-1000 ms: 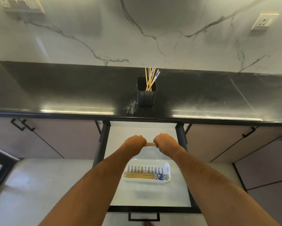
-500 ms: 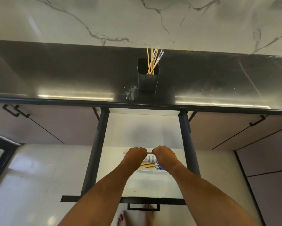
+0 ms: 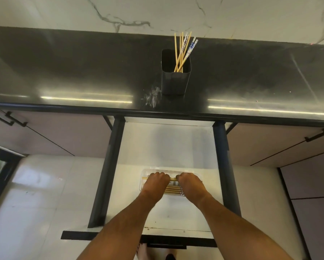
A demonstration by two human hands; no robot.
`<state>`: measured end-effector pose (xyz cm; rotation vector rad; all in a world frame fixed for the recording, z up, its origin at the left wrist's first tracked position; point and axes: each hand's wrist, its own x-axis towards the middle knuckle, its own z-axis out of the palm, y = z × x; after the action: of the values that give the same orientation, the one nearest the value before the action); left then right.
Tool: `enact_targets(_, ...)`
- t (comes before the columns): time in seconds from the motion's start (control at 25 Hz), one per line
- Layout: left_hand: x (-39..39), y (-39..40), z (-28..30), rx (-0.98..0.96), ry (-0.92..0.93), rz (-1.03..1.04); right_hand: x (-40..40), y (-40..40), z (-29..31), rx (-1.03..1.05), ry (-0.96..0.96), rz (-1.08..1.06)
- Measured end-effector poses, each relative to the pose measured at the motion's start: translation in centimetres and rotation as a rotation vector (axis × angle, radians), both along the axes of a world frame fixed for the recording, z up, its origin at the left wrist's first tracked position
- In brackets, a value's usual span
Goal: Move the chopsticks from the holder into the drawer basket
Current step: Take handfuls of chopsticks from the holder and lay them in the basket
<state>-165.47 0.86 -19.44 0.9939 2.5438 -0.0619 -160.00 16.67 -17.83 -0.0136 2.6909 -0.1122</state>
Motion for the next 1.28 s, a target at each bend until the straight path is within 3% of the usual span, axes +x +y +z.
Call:
enact_targets(0.68,-0.3,0.1,-2.2,0.017,-0.017,0.084,-0.1,0.5,-2.7,-0.049,0.046,-0.001)
enact_targets(1.28,1.0,-0.2,-0.3,0.144,0.061,0.111,0.7,0.2,-0.6,-0.115,0.133,-0.020)
